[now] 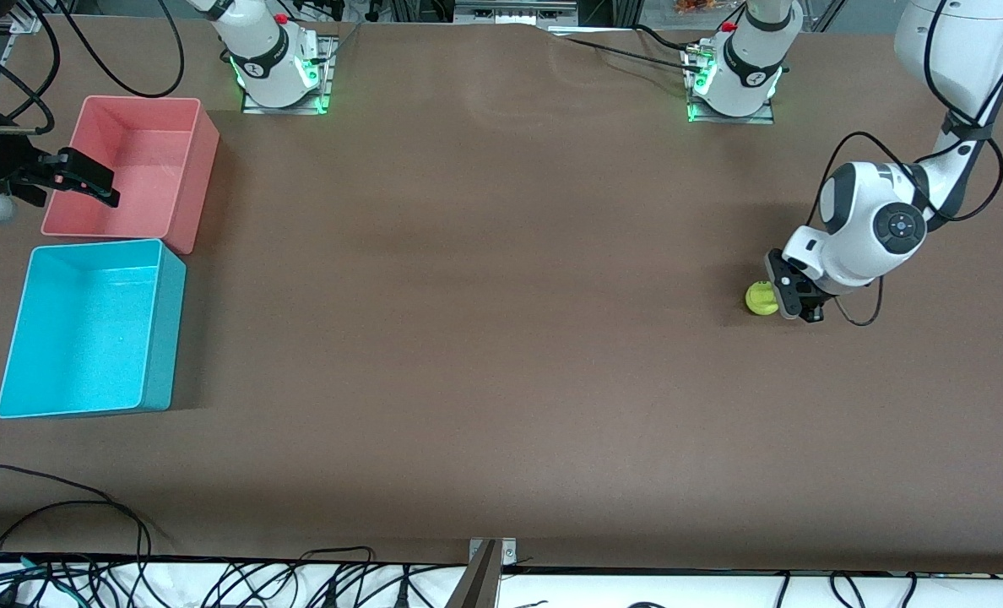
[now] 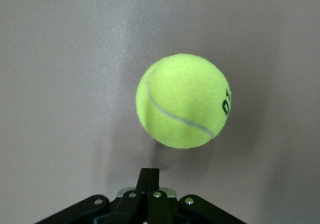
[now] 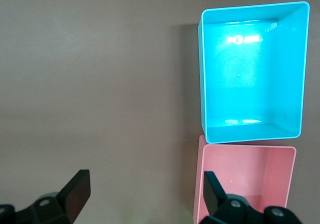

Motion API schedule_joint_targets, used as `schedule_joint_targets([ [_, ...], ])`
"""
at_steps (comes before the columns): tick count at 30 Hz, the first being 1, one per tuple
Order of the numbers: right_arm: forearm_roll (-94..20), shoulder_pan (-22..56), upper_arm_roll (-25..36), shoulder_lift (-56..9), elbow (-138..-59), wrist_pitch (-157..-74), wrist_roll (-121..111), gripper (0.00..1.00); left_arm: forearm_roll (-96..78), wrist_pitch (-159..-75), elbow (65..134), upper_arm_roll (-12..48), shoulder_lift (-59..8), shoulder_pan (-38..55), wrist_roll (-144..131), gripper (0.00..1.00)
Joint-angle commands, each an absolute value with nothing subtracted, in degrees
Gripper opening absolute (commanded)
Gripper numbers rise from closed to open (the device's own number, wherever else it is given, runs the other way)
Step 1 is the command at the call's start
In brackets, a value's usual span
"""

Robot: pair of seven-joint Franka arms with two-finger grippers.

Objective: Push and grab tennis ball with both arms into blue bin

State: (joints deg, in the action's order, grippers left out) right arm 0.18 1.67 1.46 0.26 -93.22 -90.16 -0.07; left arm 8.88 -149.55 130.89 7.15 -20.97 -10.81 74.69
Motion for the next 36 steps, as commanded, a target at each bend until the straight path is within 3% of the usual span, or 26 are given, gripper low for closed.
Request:
schedule_joint_targets([
  [1, -0.7, 1.8, 1.5, 0.6, -92.7, -89.5, 0.3, 1.00, 3.9, -150.0, 131.0, 8.2, -21.4, -7.1, 73.2, 0.00],
  [10, -0.8, 1.8, 1.5, 0.6, -92.7, -89.5, 0.3, 1.00, 4.1, -145.7, 125.3, 13.8, -20.7, 1.2, 44.4, 0.00],
  [19, -0.7, 1.8, 1.4, 0.6, -92.7, -89.5, 0.3, 1.00, 4.3, -142.3, 124.6, 13.6, -19.7, -3.2, 53.1, 0.00],
  [36, -0.8, 1.8, 1.4, 0.7, -92.7, -89.1, -0.2, 1.00, 4.3, -140.8, 125.2, 13.6, -16.4, -3.3, 52.7, 0.00],
])
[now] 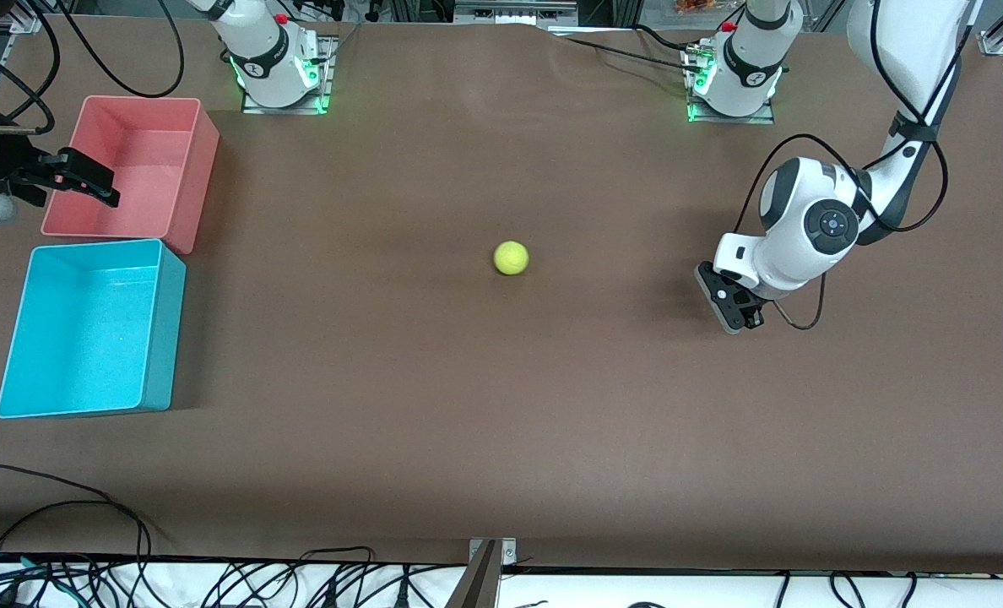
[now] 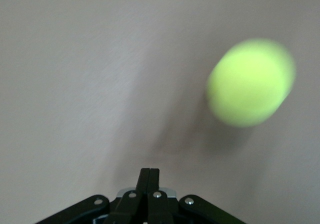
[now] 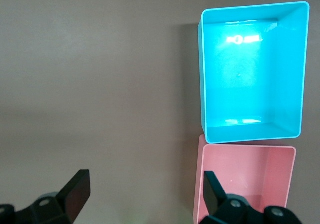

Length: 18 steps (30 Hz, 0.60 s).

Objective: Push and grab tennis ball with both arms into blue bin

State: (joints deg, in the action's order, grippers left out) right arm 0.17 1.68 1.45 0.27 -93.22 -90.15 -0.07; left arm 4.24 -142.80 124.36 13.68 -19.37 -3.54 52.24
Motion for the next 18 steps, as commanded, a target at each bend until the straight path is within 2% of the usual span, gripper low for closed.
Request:
schedule_joint_targets([
  [1, -0.8, 1.8, 1.3, 0.7, -92.7, -88.7, -0.2, 1.00, 4.3, -140.8, 125.2, 13.6, -16.2, -3.3, 52.7, 0.00],
  [9, -1.0, 1.8, -2.3, 0.0, -93.2, -77.2, -0.1, 1.00, 4.3, -140.5, 125.2, 13.7, -13.0, -3.3, 52.5, 0.00],
  [18, -3.3, 1.8, -2.9, 0.6, -102.4, -80.8, -0.1, 1.00, 3.8, -137.9, 125.1, 13.7, -6.3, -3.0, 52.4, 0.00],
])
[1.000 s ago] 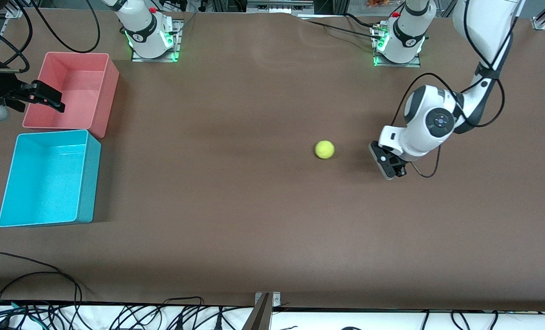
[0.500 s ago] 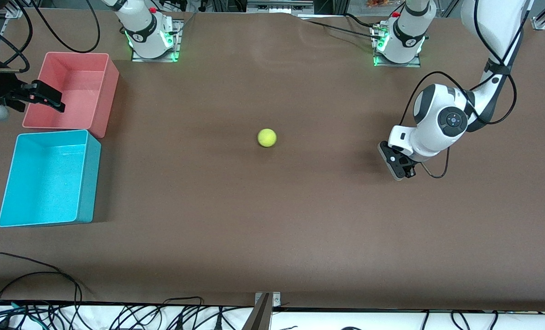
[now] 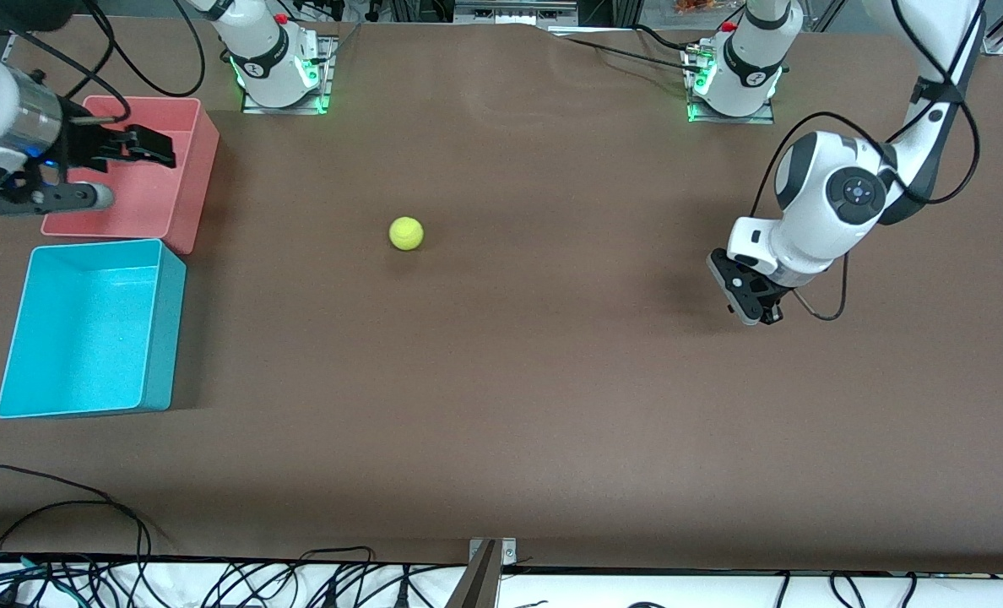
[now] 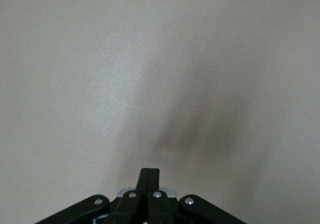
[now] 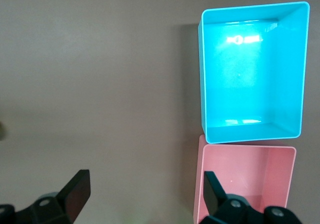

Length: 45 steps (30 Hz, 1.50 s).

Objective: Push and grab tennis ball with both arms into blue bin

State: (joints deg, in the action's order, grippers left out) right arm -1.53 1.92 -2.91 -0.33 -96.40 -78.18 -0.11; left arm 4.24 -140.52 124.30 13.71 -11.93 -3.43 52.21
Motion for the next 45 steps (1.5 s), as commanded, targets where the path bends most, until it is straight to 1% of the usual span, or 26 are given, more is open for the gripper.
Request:
schedule_joint_targets([
  [1, -3.3, 1.8, -3.0, 0.7, -103.6, -81.6, -0.1, 1.00, 3.8, -137.6, 125.1, 13.7, -5.4, -2.9, 52.2, 0.00],
  [5, -3.3, 1.8, -4.1, 0.7, -110.0, -87.0, -0.2, 1.00, 3.8, -135.5, 124.9, 13.7, -1.5, -2.7, 50.1, 0.00],
  [14, -3.3, 1.8, -6.3, 2.7, -124.8, -100.4, -0.3, 1.00, 3.6, -124.6, 123.7, 13.6, 6.6, -2.9, 43.1, 0.00],
  [17, -3.3, 1.8, -7.0, 2.8, -128.9, -104.1, -0.3, 1.00, 3.6, -119.7, 120.9, 13.1, 7.6, -3.0, 39.8, 0.00],
  [23, -3.1, 1.8, -8.0, 2.6, -135.4, -110.7, -0.4, 1.00, 3.6, -108.5, 112.4, 11.7, 7.8, -2.9, 33.6, 0.00],
  [26, -2.8, 1.8, -8.1, 2.5, -138.0, -113.3, -0.4, 1.00, 3.6, -103.7, 109.1, 11.0, 7.8, -2.6, 31.1, 0.03],
  [27, -2.8, 1.8, -8.1, 2.5, -138.9, -113.8, -0.4, 1.00, 3.6, -102.1, 108.1, 10.6, 7.9, -2.6, 30.4, 0.06],
  [28, -2.8, 1.8, -8.1, 2.5, -139.6, -114.3, -0.4, 1.00, 3.6, -100.6, 107.2, 10.3, 7.8, -2.5, 30.0, 0.12],
  [29, -2.7, 1.8, -8.1, 2.5, -140.3, -114.7, -0.4, 1.00, 3.6, -99.2, 106.4, 10.0, 7.8, -2.4, 29.5, 0.20],
  [30, -2.4, 1.8, -8.2, 2.5, -141.0, -115.0, -0.5, 1.00, 3.5, -97.9, 105.5, 9.8, 7.8, -2.2, 29.4, 0.21],
  [34, -1.6, 1.8, -8.1, 2.0, -144.0, -117.3, -0.4, 1.00, 3.4, -93.0, 102.1, 8.8, 7.8, -1.8, 27.7, 0.22],
  [37, 1.5, 1.8, -8.1, 0.9, -145.9, -120.3, -0.1, 1.00, 3.4, -89.1, 98.6, 8.4, 7.6, -1.3, 24.1, 0.22],
  [38, 2.6, 1.8, -8.1, 0.2, -146.2, -121.3, -0.1, 1.00, 3.4, -88.1, 97.7, 8.4, 7.5, -1.1, 22.6, 0.24],
  [39, 3.9, 1.8, -8.1, -0.6, -146.3, -122.2, -0.1, 1.00, 3.4, -87.3, 97.0, 8.4, 7.5, -0.8, 21.2, 0.27],
  [41, 6.8, 1.5, -8.0, -2.5, -146.4, -123.2, -0.1, 1.00, 3.4, -86.1, 96.0, 8.2, 7.5, -0.4, 18.0, 0.40],
  [43, 8.0, 1.1, -7.7, -3.7, -146.4, -124.3, 0.1, 1.00, 3.3, -85.8, 95.6, 8.2, 7.5, 0.1, 15.6, 0.47],
  [44, 8.1, 1.1, -7.6, -4.3, -146.4, -124.9, 0.1, 1.00, 3.3, -85.7, 95.5, 8.1, 7.5, 0.1, 14.8, 0.63],
  [45, 8.2, 1.1, -7.4, -5.1, -146.5, -125.3, 0.1, 1.00, 3.1, -85.7, 95.5, 7.9, 7.5, 0.1, 14.7, 1.00],
])
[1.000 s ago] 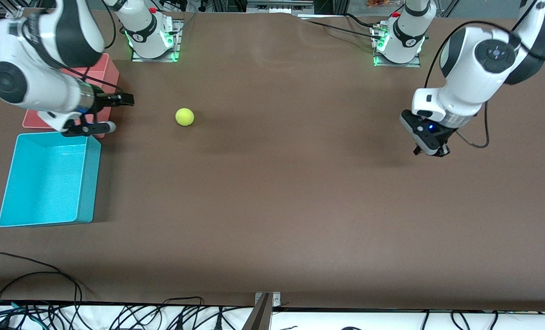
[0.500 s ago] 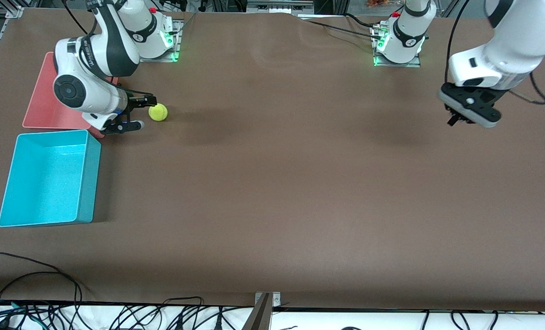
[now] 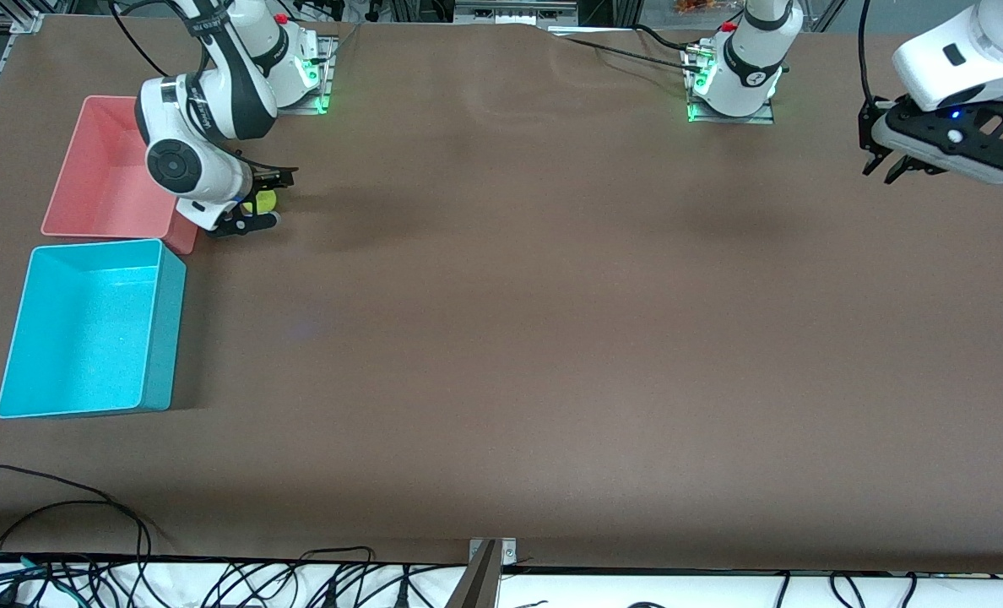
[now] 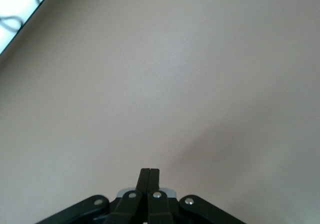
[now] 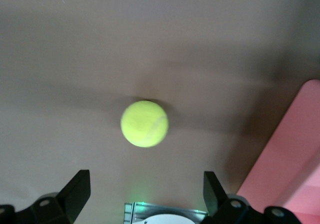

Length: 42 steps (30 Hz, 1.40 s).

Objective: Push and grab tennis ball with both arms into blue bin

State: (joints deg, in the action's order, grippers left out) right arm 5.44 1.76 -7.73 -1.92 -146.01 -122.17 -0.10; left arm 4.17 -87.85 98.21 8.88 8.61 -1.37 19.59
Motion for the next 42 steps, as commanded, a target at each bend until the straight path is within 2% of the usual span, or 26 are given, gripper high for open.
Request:
schedule_joint_targets([
  [1, 8.4, 1.1, -7.1, -6.1, -146.4, -125.7, 0.1, 1.00, 2.2, -85.7, 95.5, 7.5, 7.5, 0.1, 14.5, 1.00],
  [8, 14.1, 1.1, -5.6, -10.4, -146.4, -126.8, 0.2, 1.00, -0.7, -85.8, 95.5, 5.3, 7.5, 0.1, 14.0, 1.00],
  [13, 18.1, 1.1, -5.5, -10.6, -146.4, -126.7, 0.3, 1.00, -2.1, -85.7, 93.4, 4.9, 7.3, 0.1, 8.1, 1.00],
  [26, 18.3, 1.0, -1.9, -11.0, -146.4, -123.4, 0.3, 1.00, -4.7, -84.7, 90.6, 5.0, 4.2, 0.4, -6.0, 1.00],
  [38, 16.3, 0.8, -0.4, -14.4, -146.3, -123.5, 3.5, 1.00, -4.5, -84.3, 86.7, 4.8, 0.1, 0.8, -6.8, 1.00],
  [40, 16.3, 0.8, -0.4, -14.4, -146.3, -123.5, 3.5, 0.93, -4.2, -84.3, 86.8, 4.5, 0.1, 1.6, -6.9, 1.00],
  [42, 16.3, 0.7, -0.4, -14.4, -146.3, -123.3, 3.3, 0.78, -4.2, -84.3, 86.9, 3.0, 0.1, 3.3, -6.9, 1.00],
])
